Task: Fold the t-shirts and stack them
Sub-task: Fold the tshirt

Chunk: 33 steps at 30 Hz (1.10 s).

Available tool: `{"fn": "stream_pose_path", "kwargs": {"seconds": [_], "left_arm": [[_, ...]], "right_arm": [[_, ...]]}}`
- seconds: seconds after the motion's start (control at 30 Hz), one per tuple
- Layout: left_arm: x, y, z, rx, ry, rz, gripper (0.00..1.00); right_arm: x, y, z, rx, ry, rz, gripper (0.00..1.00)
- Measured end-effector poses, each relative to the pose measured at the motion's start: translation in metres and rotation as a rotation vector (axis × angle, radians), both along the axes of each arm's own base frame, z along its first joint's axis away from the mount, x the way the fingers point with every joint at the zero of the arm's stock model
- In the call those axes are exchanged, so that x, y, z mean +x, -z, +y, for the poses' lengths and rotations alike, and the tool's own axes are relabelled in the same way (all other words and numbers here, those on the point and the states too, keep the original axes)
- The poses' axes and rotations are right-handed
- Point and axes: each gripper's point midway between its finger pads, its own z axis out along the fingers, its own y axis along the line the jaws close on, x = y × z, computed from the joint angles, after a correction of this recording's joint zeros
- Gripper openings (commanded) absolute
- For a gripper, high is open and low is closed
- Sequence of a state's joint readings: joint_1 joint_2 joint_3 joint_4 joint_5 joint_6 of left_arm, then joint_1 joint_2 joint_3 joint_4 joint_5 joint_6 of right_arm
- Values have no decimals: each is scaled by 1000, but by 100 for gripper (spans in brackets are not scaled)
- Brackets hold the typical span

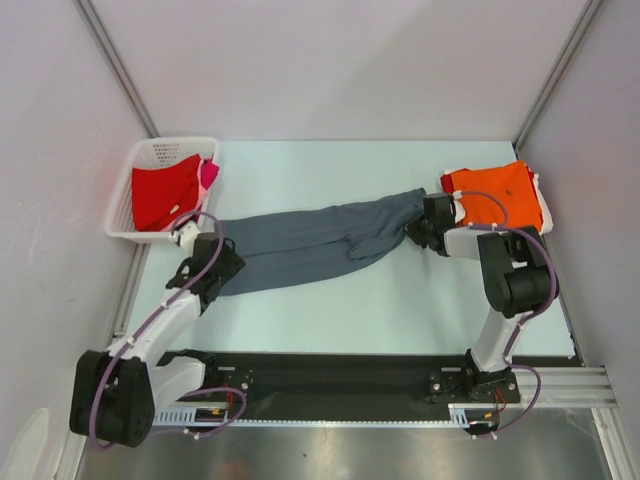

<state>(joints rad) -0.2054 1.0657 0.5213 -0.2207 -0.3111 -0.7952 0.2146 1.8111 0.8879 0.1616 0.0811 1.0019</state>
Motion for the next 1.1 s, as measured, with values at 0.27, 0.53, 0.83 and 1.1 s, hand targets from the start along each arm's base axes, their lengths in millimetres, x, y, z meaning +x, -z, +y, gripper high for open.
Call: {"fn": "stream_pose_path", "kwargs": {"seconds": [0.27, 0.53, 0.83, 1.1], "left_arm": [[-32, 29, 45, -54, -206, 40, 63], [-37, 43, 40, -84, -198, 72, 59], [-34, 58, 33, -134, -196, 72, 9], [-29, 58, 14, -218, -122, 25, 0]], "right_arm": [[17, -1, -1, -9, -21, -1, 0], [23, -1, -9, -41, -27, 3, 0], [25, -4, -14, -82, -31, 11, 0], [49, -2, -14, -87, -39, 4, 0]]}}
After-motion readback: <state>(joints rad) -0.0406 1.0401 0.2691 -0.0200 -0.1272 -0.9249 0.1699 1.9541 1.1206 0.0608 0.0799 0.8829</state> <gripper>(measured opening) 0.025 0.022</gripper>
